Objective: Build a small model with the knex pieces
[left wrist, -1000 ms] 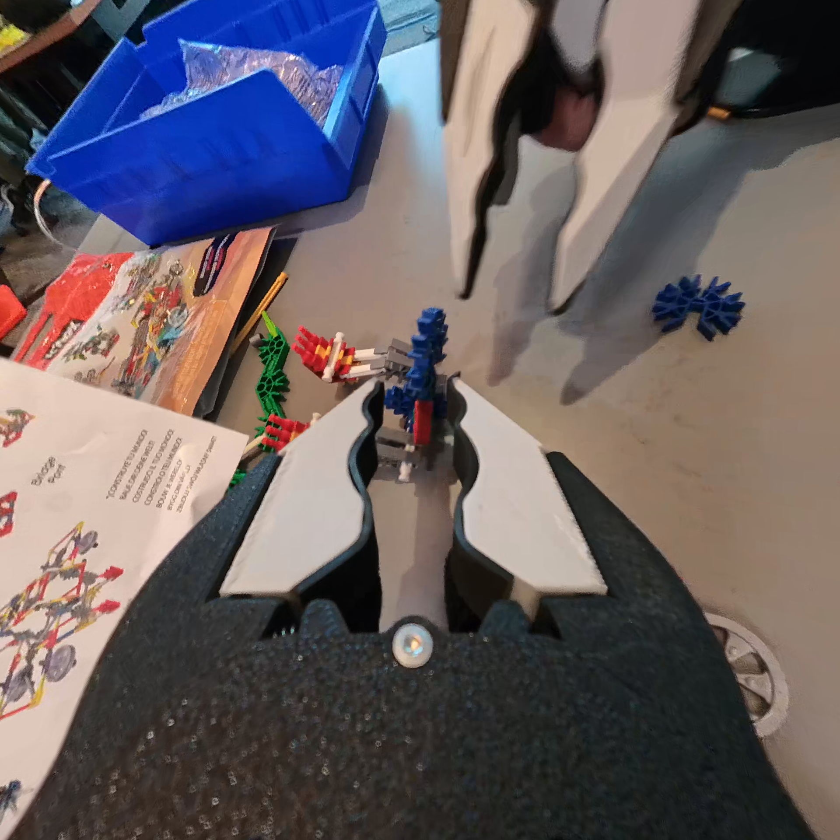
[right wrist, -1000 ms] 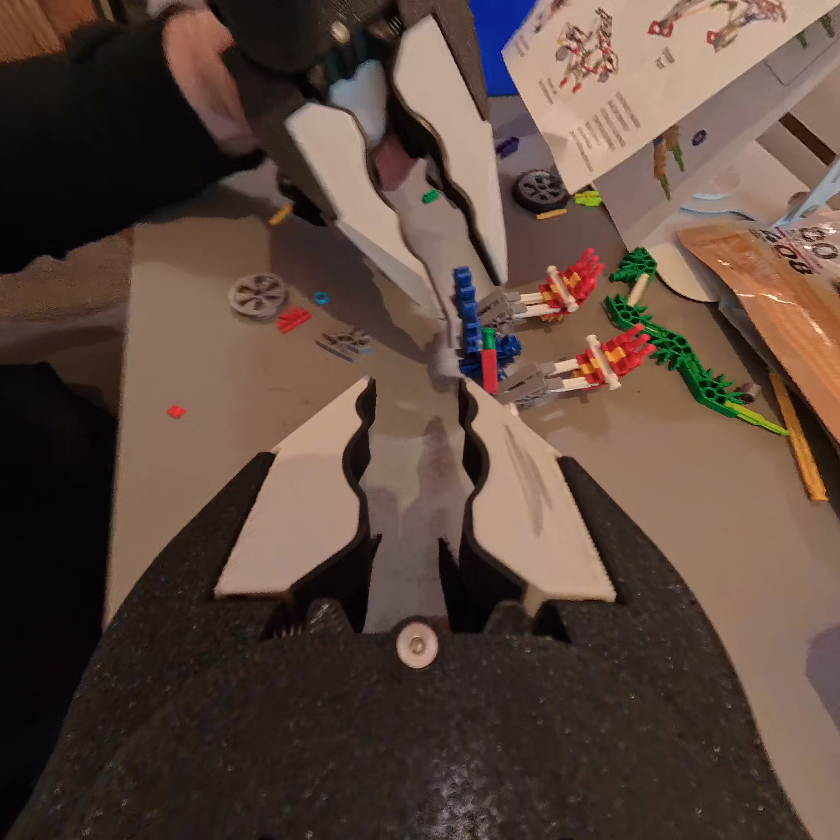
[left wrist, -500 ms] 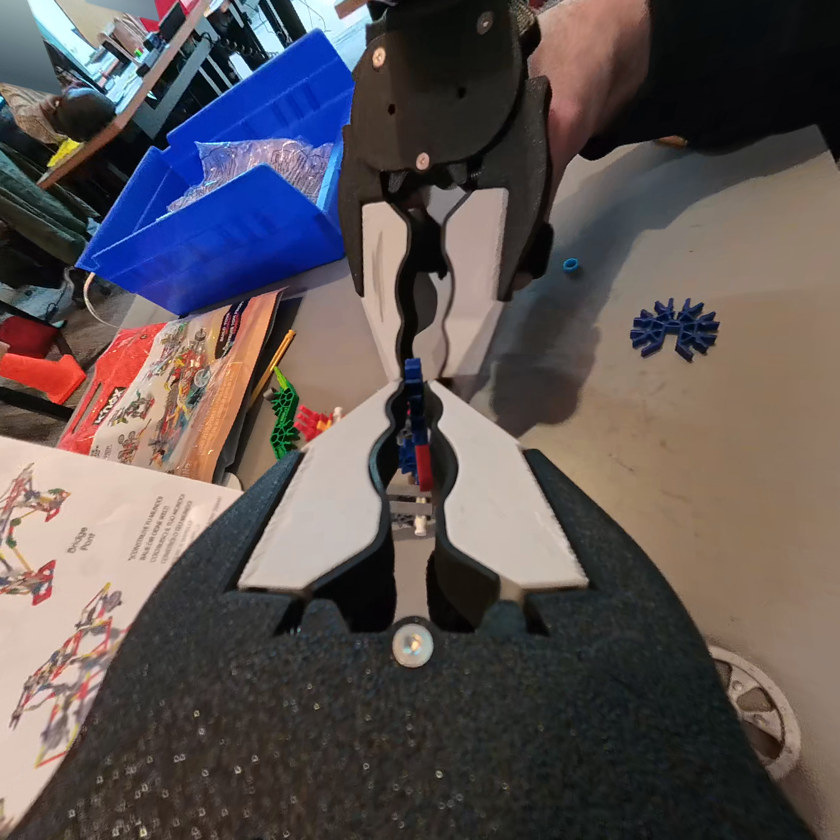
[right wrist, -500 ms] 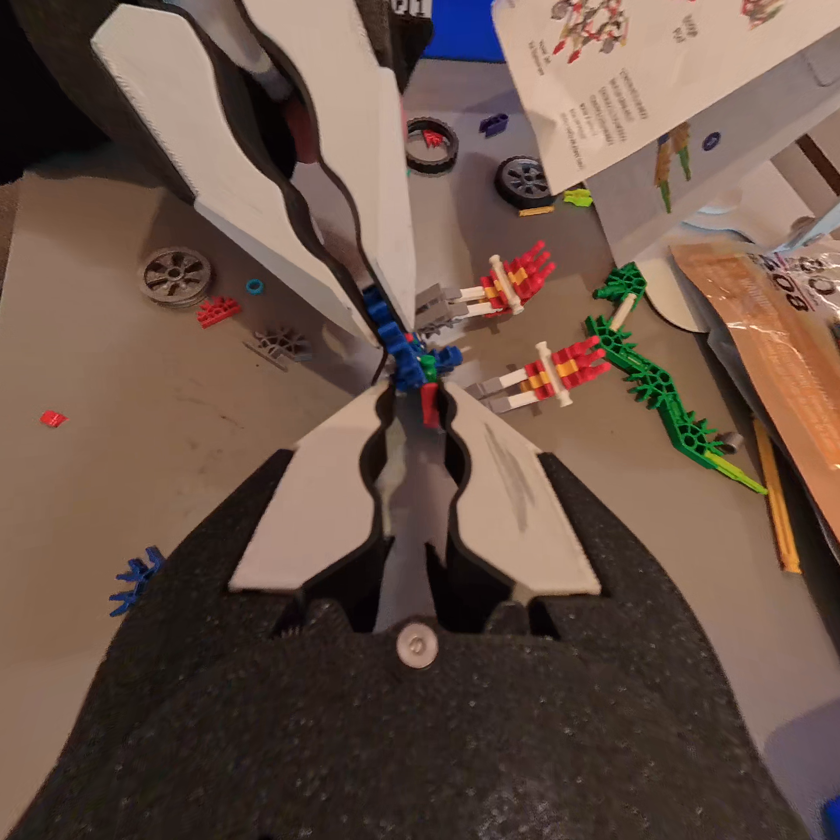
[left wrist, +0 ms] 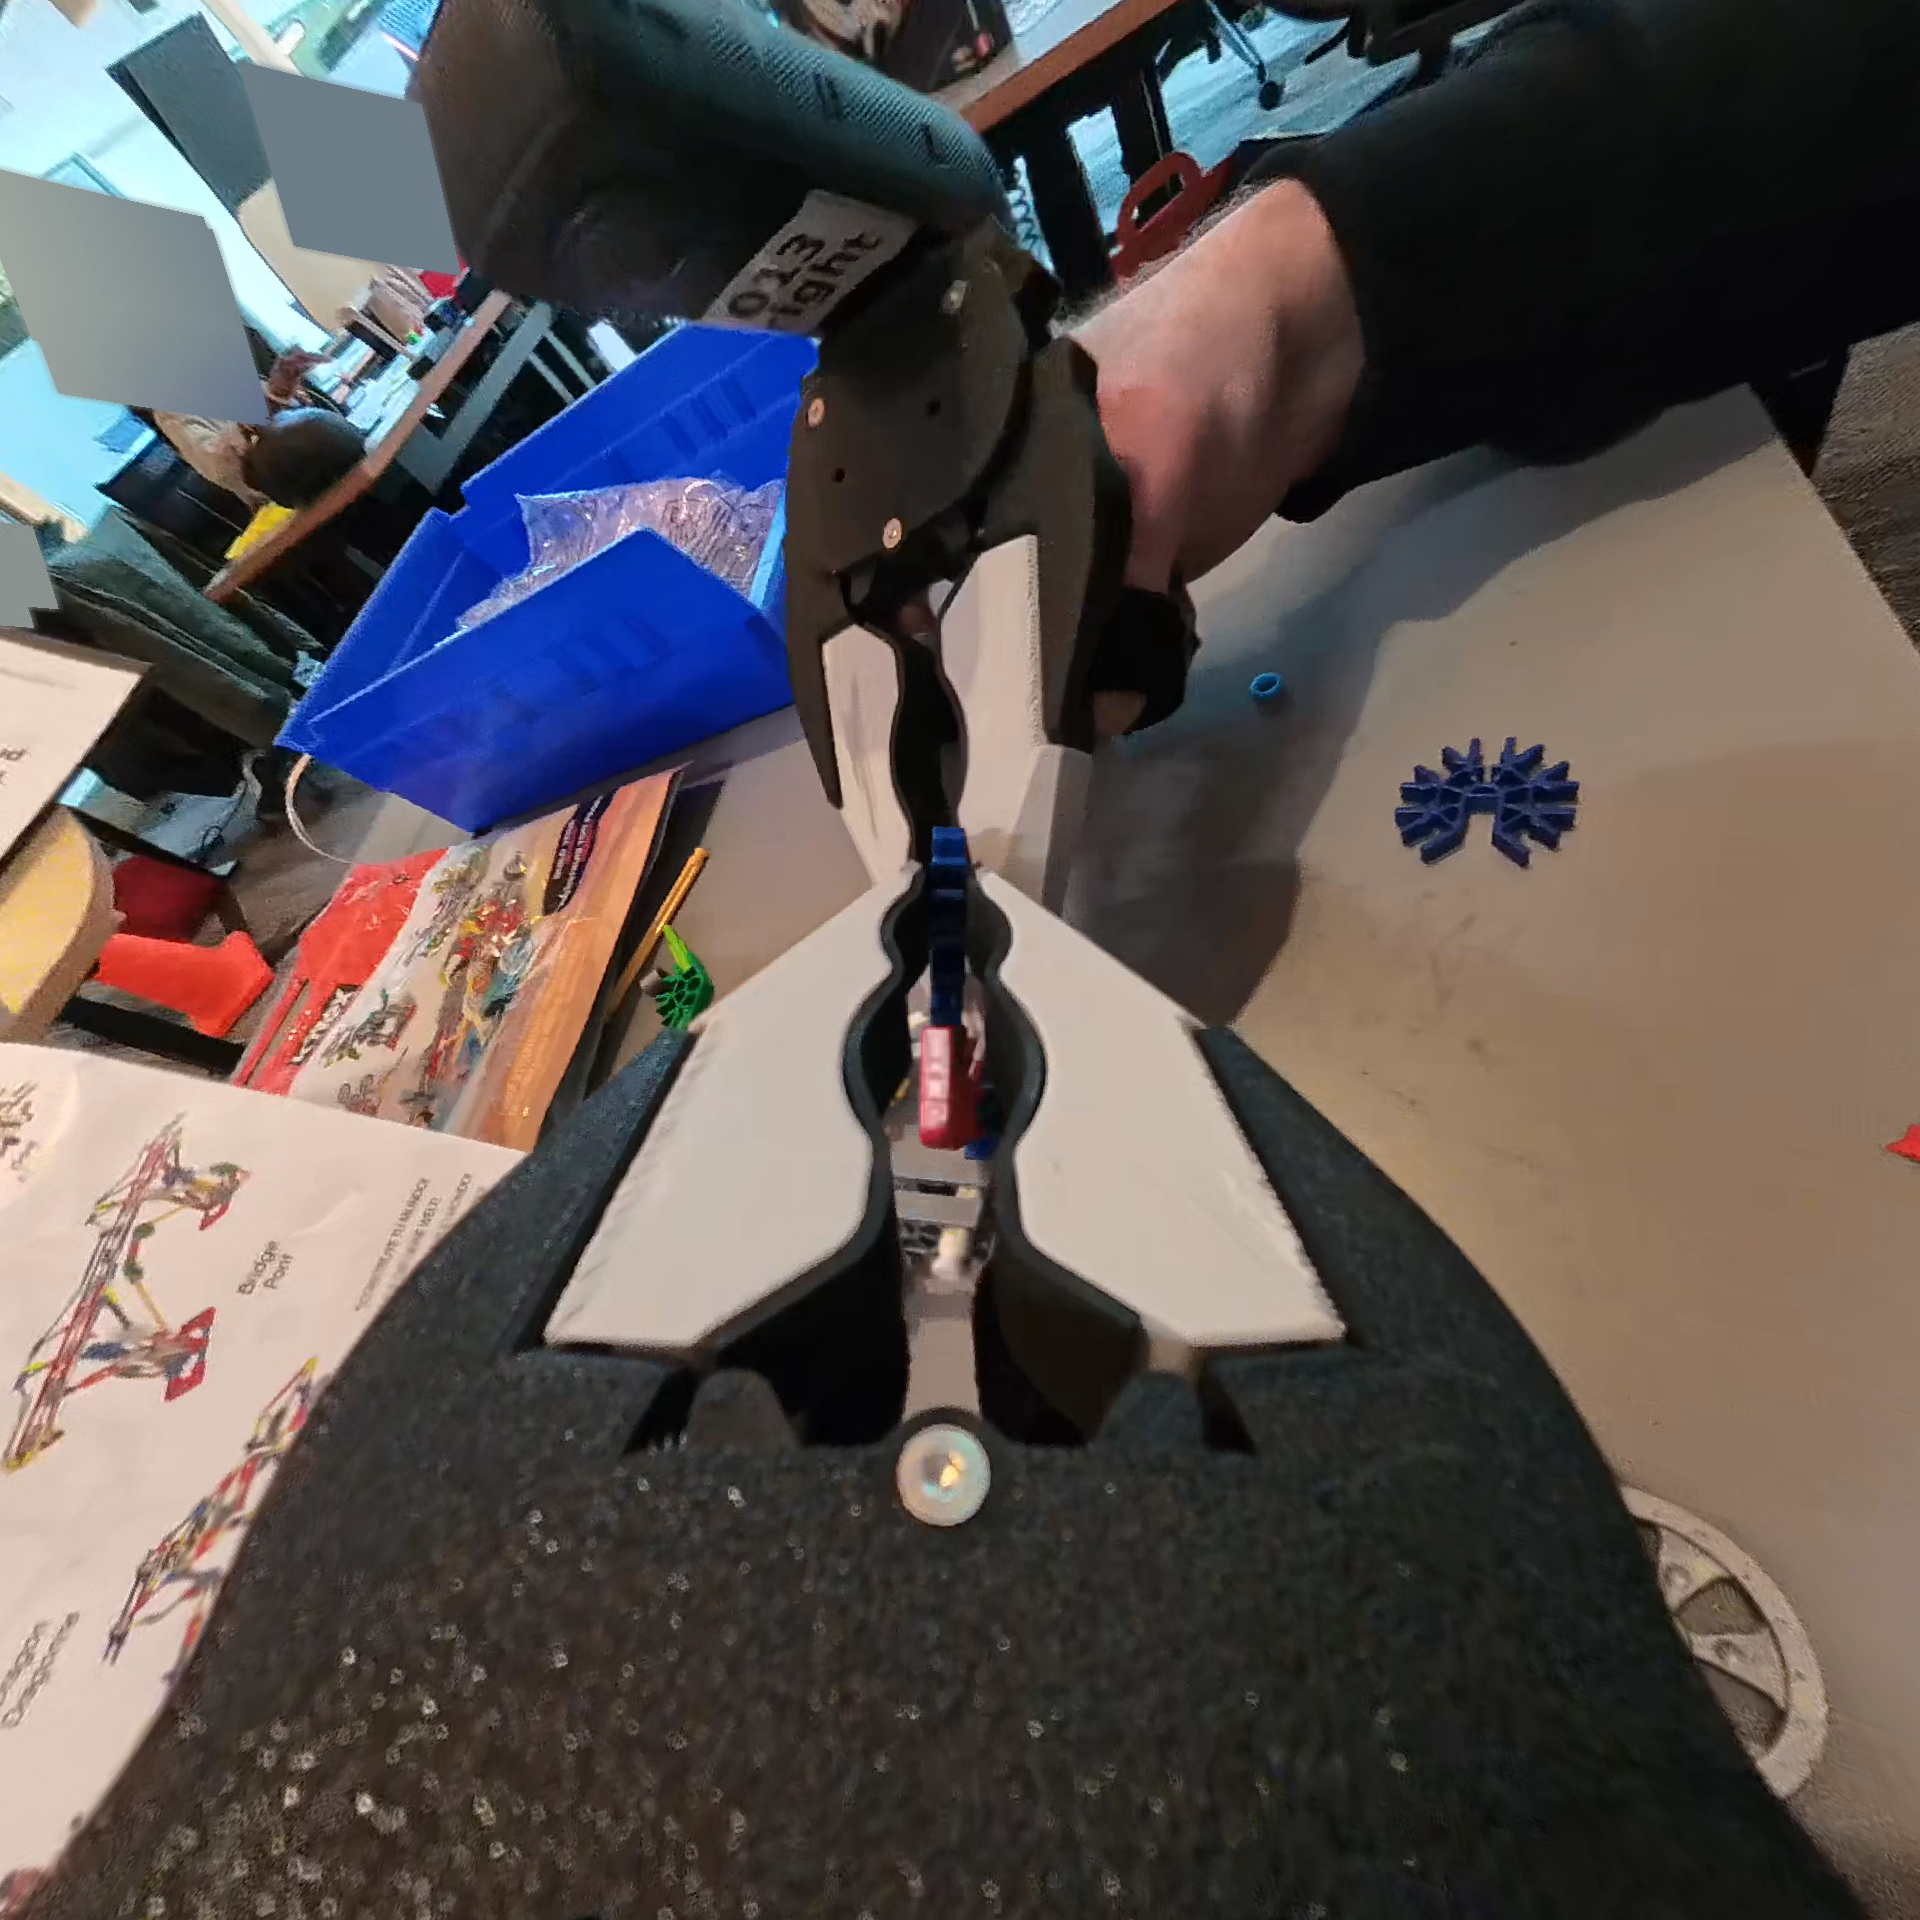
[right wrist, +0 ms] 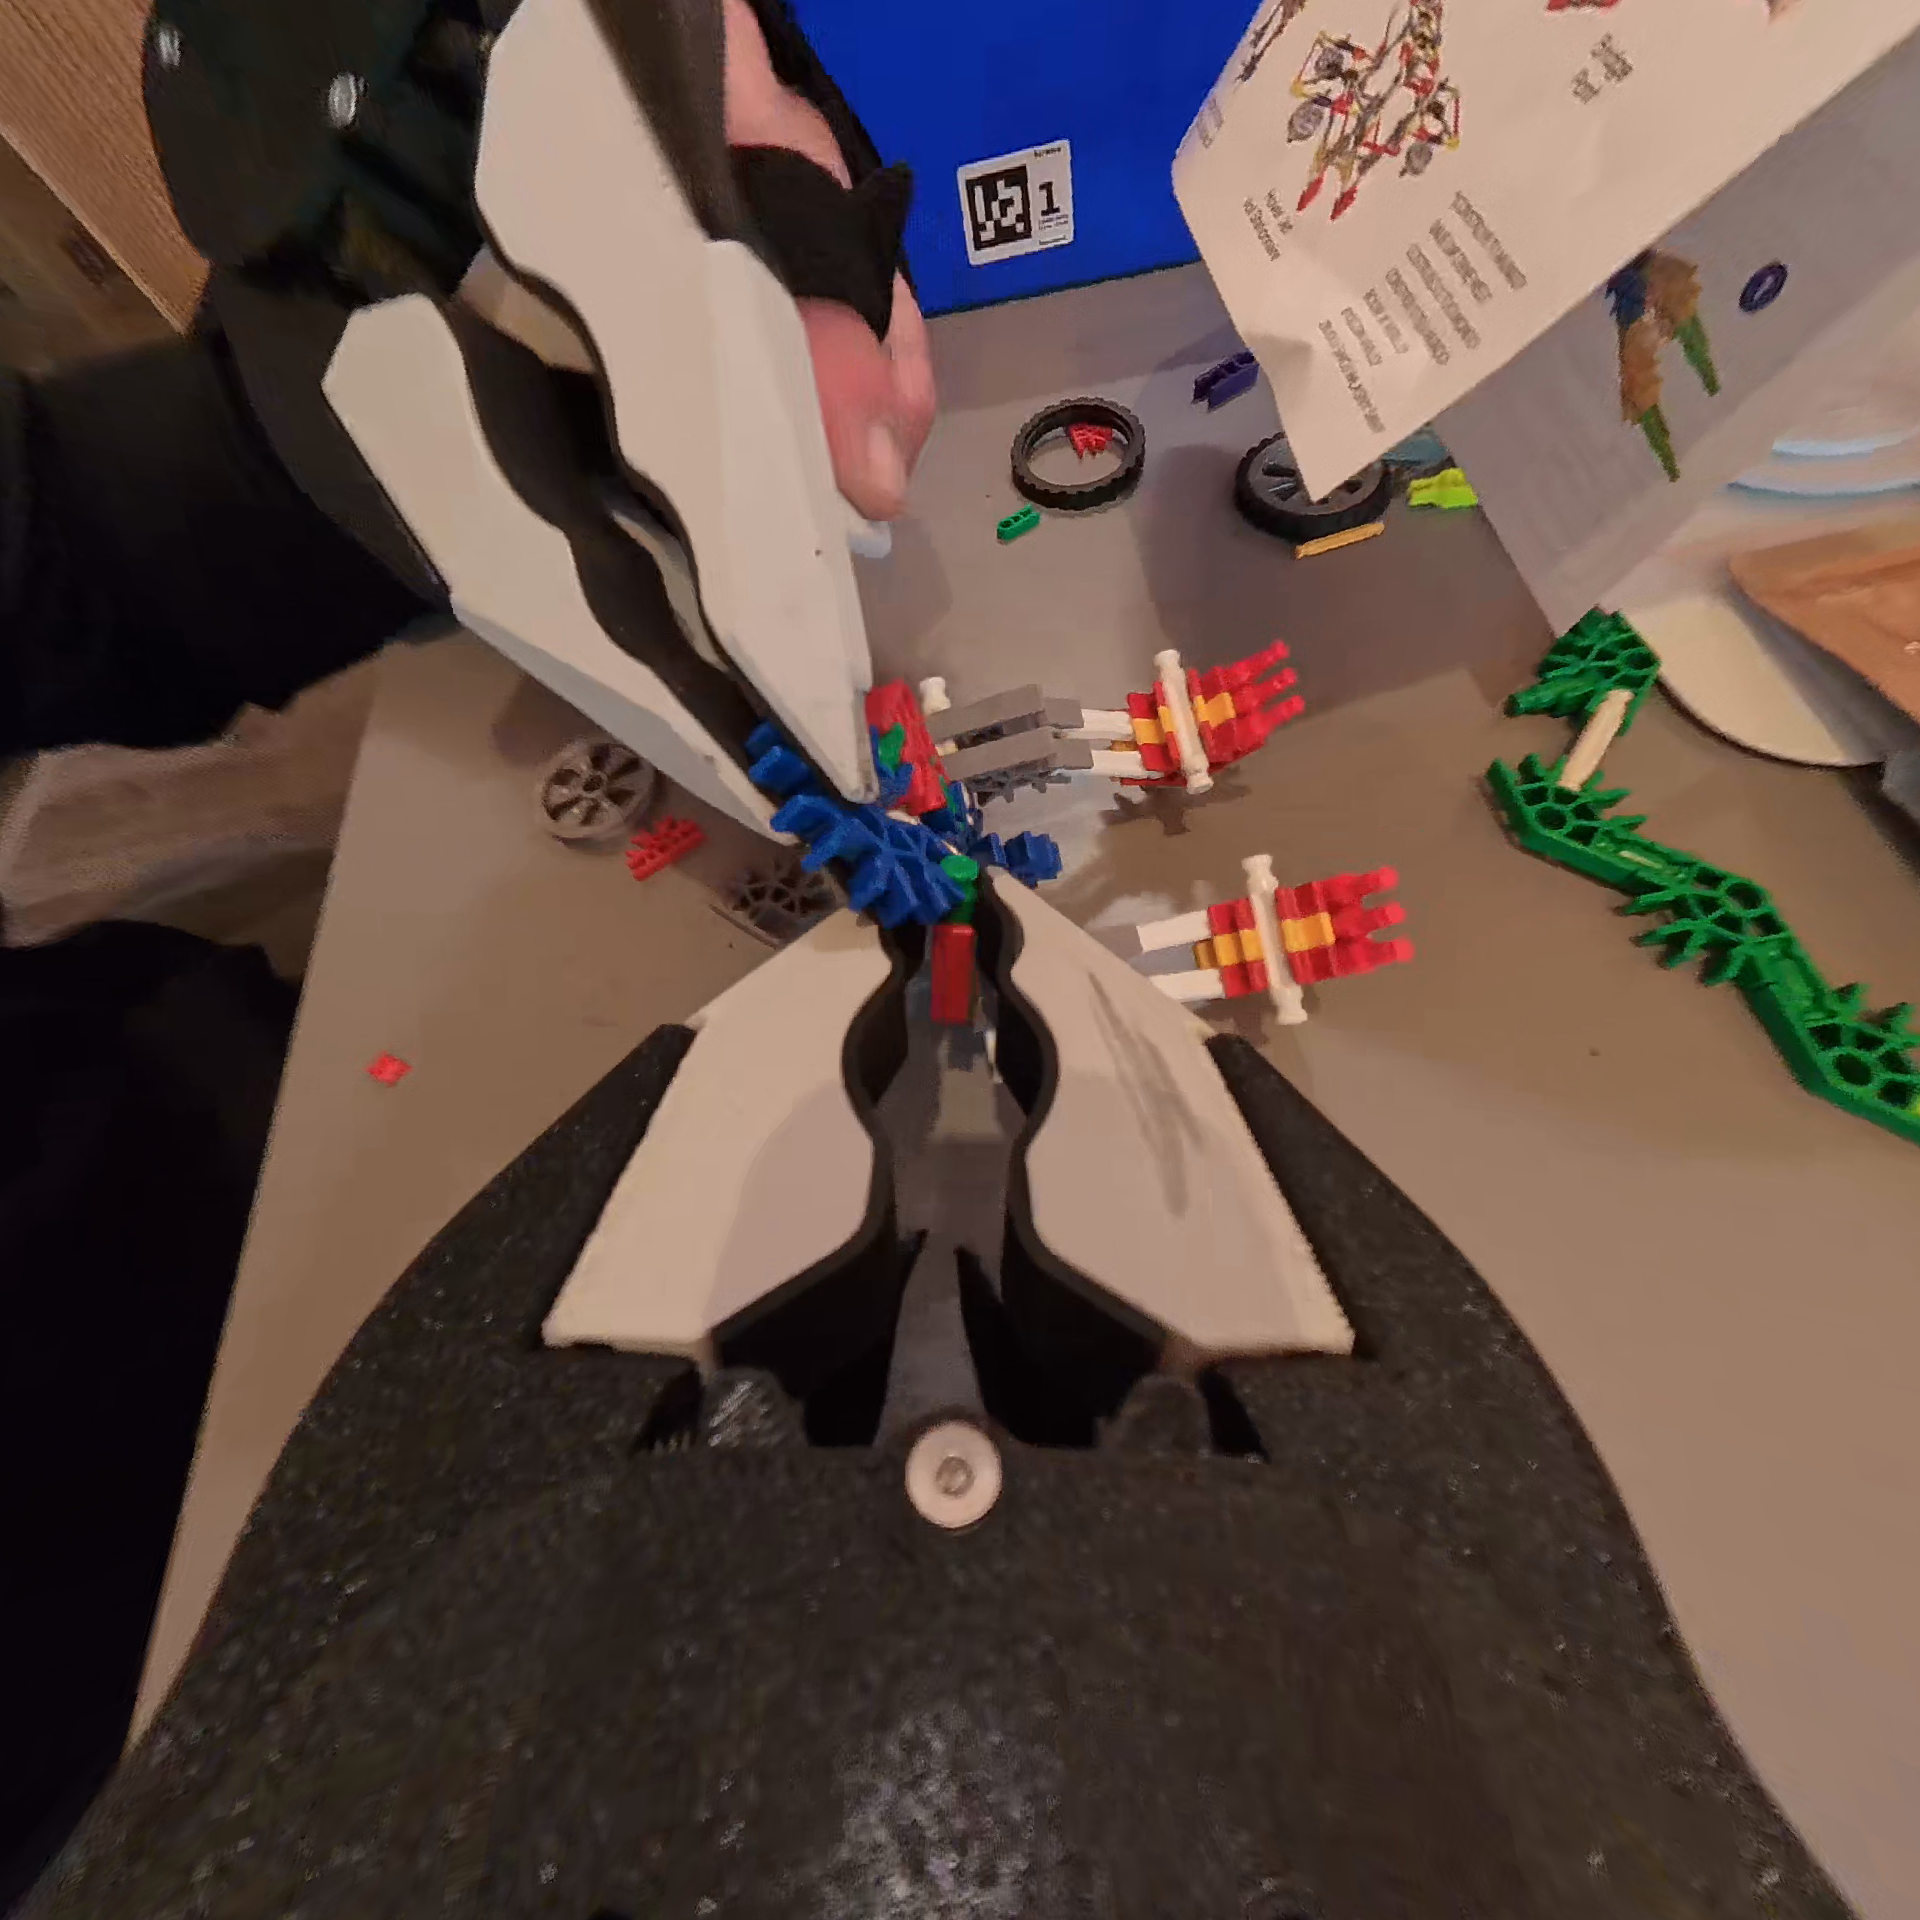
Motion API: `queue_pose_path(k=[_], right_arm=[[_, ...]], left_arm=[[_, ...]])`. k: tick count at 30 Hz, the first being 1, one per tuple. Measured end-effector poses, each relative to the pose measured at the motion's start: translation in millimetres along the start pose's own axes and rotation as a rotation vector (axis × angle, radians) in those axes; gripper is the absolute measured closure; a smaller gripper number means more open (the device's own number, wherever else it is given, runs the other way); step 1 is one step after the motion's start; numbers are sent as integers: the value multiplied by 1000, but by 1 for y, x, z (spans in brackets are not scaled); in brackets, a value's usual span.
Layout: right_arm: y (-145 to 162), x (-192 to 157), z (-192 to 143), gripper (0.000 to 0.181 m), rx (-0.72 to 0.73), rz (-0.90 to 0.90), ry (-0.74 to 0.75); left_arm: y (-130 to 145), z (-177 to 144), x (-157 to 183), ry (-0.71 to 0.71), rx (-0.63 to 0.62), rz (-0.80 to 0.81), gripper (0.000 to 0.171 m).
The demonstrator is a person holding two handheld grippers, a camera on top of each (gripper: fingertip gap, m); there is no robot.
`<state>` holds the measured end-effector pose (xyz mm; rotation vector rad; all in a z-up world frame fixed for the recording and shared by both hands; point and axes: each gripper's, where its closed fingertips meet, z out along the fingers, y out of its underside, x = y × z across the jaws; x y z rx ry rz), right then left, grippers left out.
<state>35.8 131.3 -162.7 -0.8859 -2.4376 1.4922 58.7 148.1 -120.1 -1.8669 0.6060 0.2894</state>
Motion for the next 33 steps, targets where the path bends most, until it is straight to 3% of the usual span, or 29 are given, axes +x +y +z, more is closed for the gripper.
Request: queue_pose_path(k=[9,14,18,30,33], right_arm=[[-1,-18,-13,175,-29,230,-286],[-6,-17,-22,175,-33,224,-350],[-6,-18,-24,175,-30,229,-366],[-4,-15,-24,175,-21,259,-374],[-4,-13,-22,175,-19,267,-369]], left_arm=[[-16,3,-3,49,96,-164,169],[-22,3,-14,90,187,-377,169],[-23,3,-16,125,233,-458,169],[-30,-3,5,255,278,-382,168],[-28,-3,3,225,263,-356,168]])
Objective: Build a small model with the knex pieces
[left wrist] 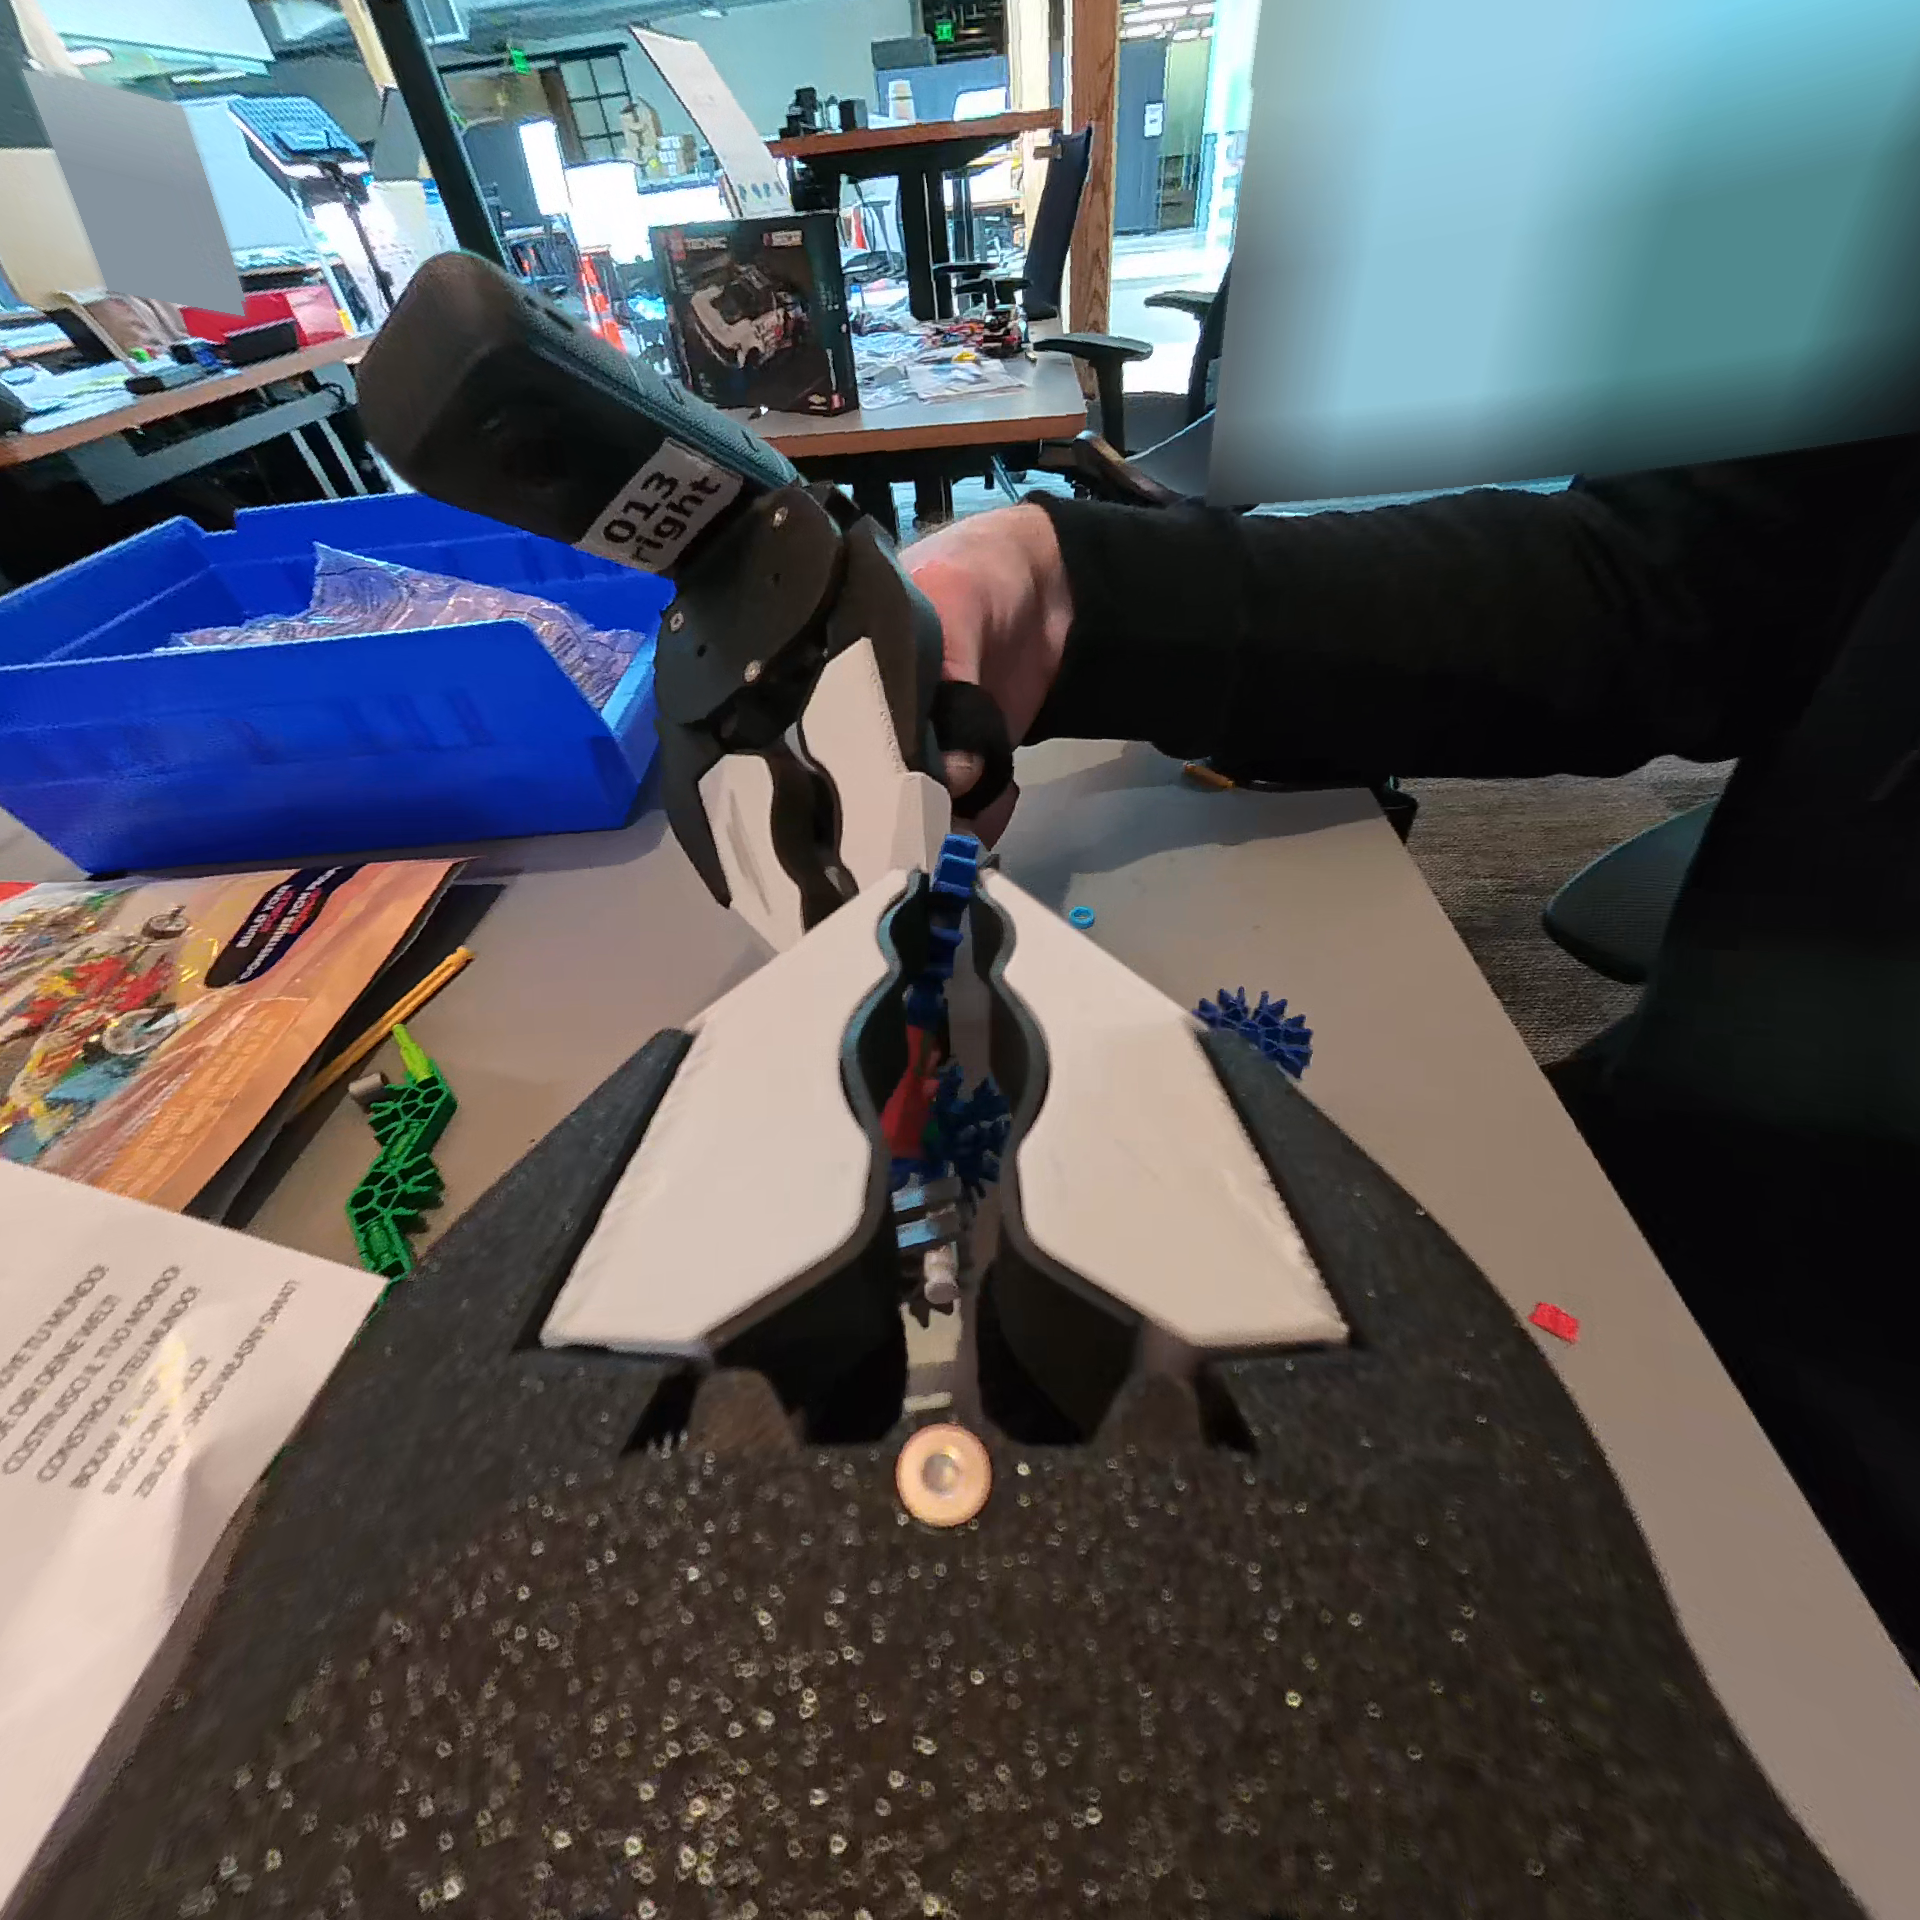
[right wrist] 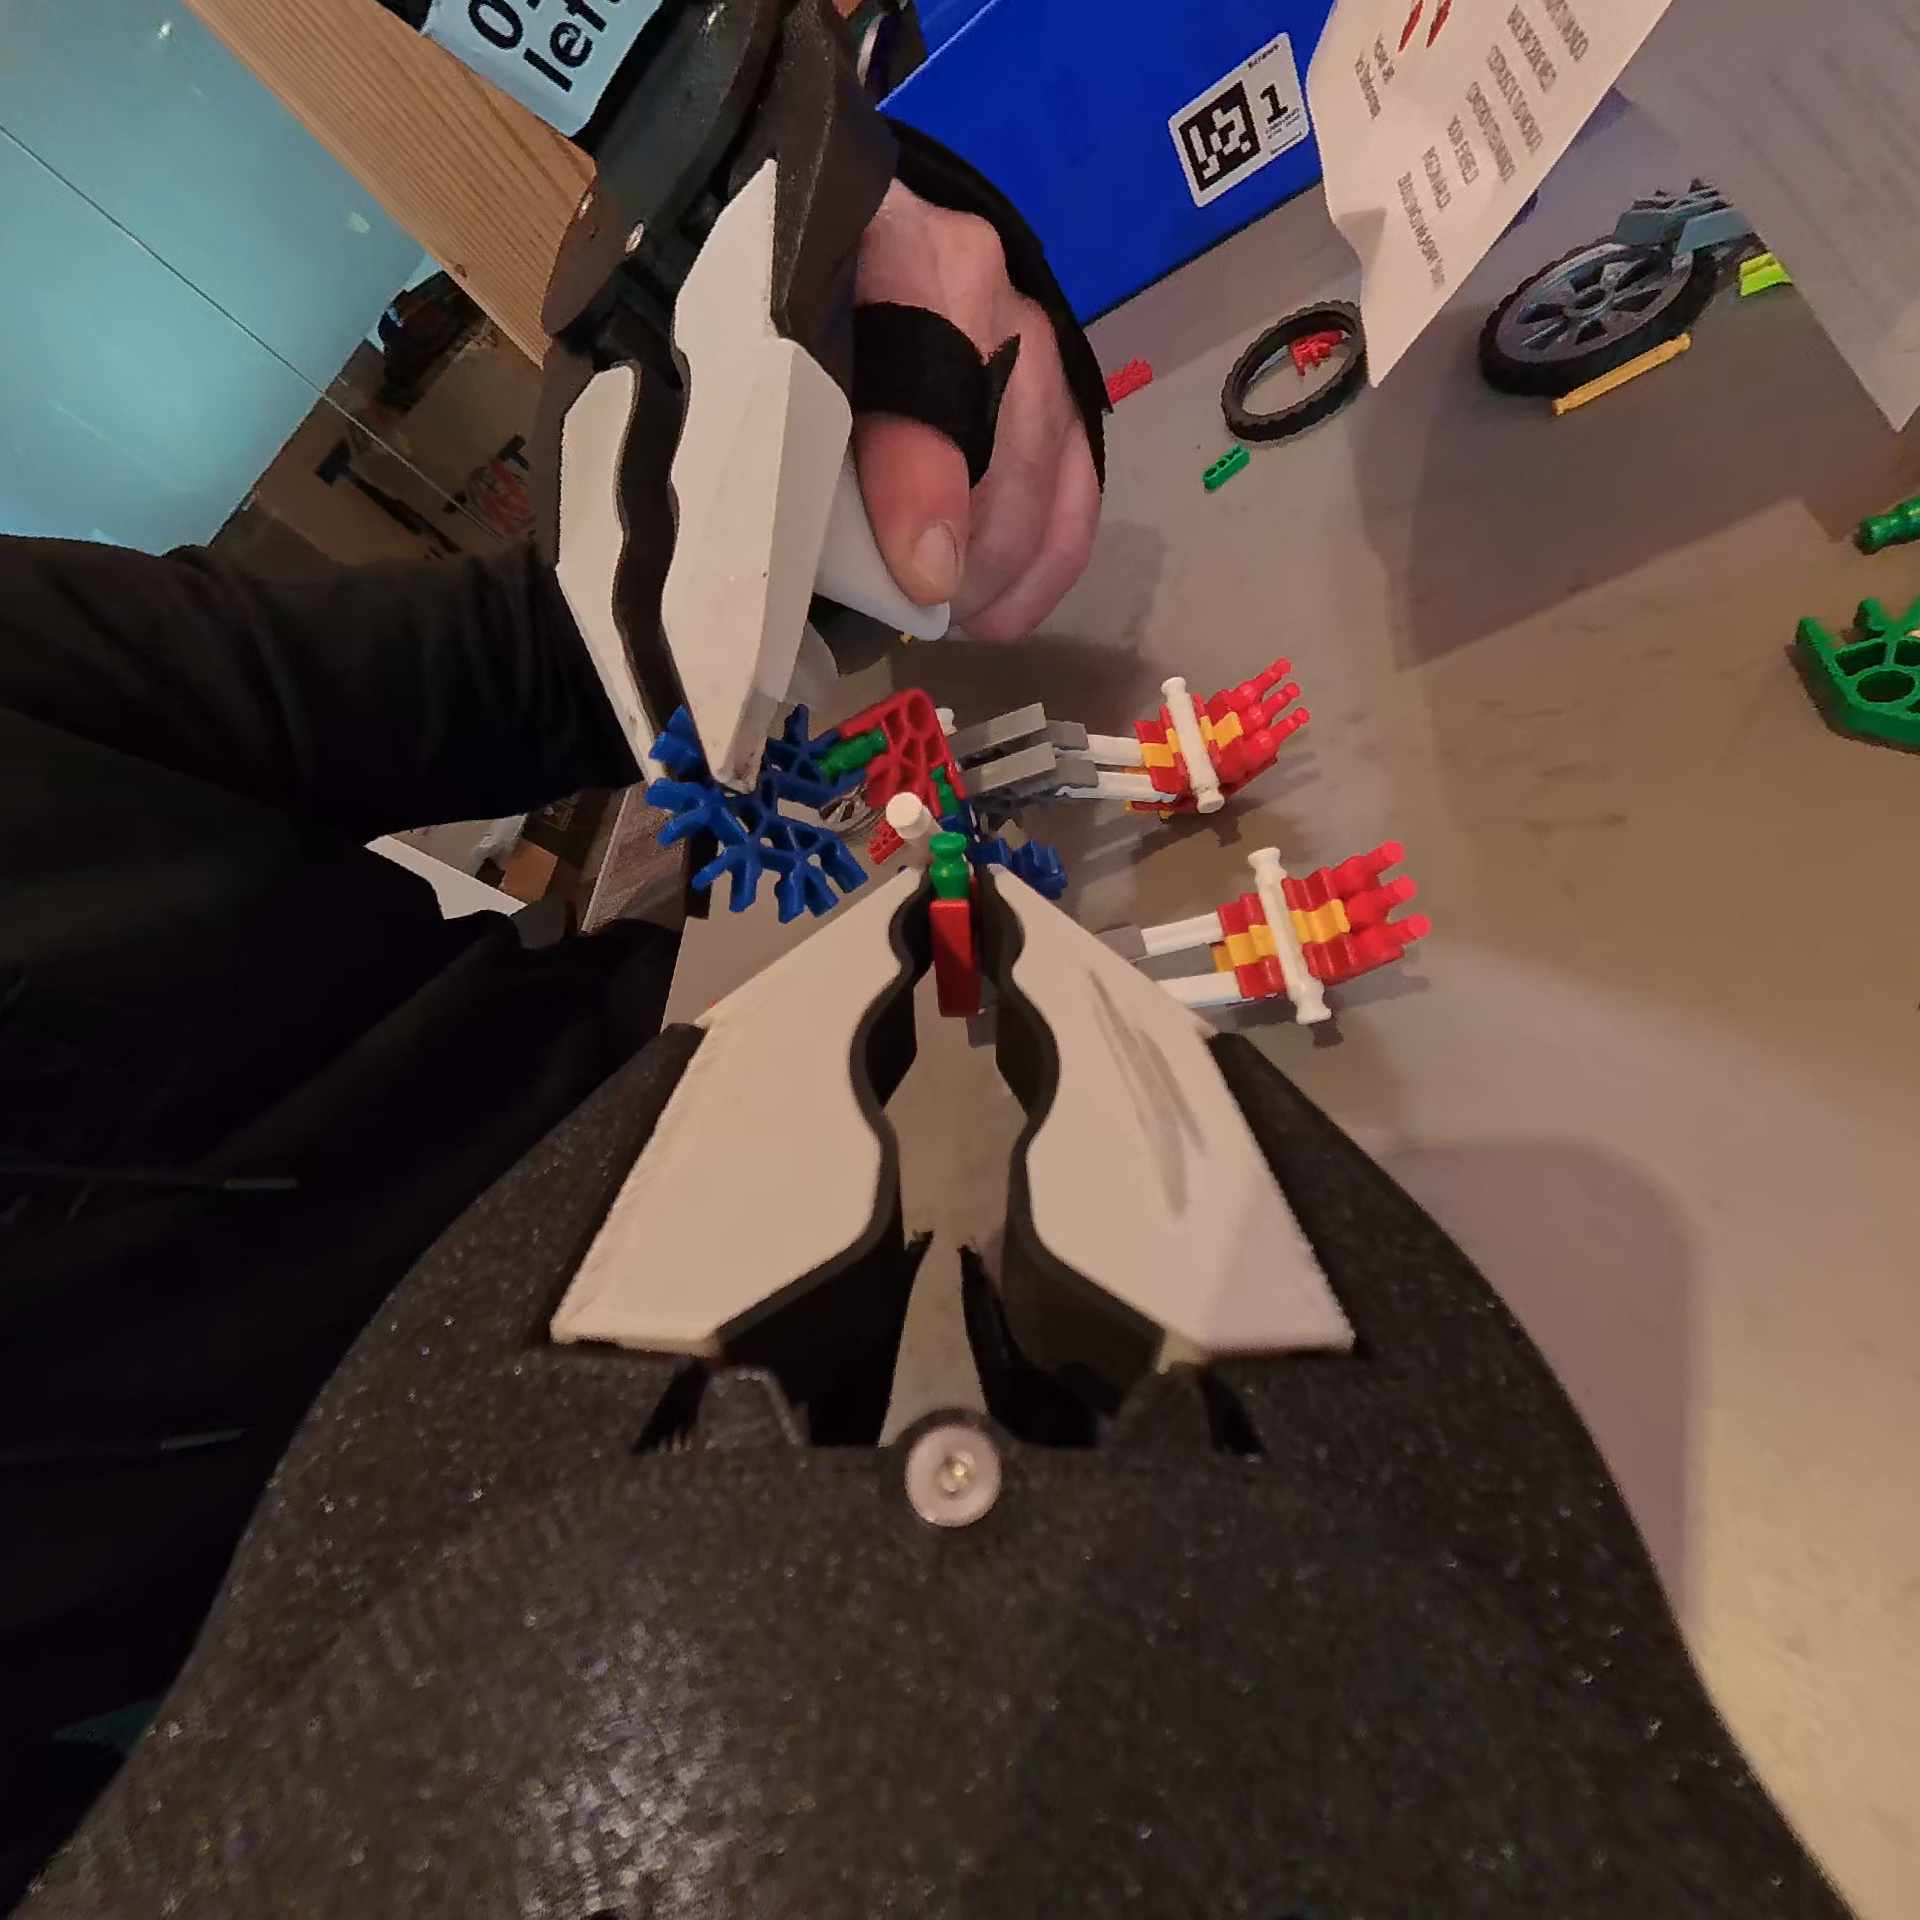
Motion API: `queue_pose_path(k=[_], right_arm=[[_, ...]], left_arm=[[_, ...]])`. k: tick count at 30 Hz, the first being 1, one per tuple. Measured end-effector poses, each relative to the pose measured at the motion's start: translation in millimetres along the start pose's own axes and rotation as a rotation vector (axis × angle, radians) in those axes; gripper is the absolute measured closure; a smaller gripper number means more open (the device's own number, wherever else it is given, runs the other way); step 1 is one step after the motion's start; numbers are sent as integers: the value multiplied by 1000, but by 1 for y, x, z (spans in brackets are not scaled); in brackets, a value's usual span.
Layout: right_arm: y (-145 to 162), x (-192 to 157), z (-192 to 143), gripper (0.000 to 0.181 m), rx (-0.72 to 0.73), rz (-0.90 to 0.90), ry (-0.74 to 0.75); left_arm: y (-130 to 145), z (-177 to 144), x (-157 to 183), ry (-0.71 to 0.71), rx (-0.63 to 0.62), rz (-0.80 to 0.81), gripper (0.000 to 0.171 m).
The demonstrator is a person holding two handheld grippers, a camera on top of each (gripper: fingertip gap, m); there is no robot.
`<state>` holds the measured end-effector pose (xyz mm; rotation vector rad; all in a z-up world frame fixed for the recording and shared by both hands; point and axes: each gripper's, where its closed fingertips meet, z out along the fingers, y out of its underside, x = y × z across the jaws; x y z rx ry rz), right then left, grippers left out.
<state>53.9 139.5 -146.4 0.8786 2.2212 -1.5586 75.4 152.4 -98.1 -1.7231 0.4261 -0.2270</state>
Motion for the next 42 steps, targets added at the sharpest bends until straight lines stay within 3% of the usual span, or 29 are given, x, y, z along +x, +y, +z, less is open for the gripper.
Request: queue_pose_path(k=[4,9,12,20,26,36,39,42], right_arm=[[-3,8,-3,172,15,-19,73],[-6,19,-26,144,42,-44,258],[1,11,-39,142,38,-77,348],[74,-39,-30,141,-144,-170,377],[118,-51,-12,137,-295,-239,408],[116,-43,-4,148,-268,-283,475],[97,-43,-5,171,-160,-287,474],[90,-38,-7,175,-128,-277,493]], left_arm=[[1,-2,-11,-59,-4,-9,169],[-9,-16,-32,-136,73,-103,169],[-10,-19,-41,-164,91,-153,169],[-10,-16,-47,-183,105,-203,169],[-10,-16,-50,-194,106,-213,169],[-10,-13,-53,-206,116,-250,169],[-9,-14,-56,-215,124,-268,169],[-9,-14,-57,-217,128,-273,169]])
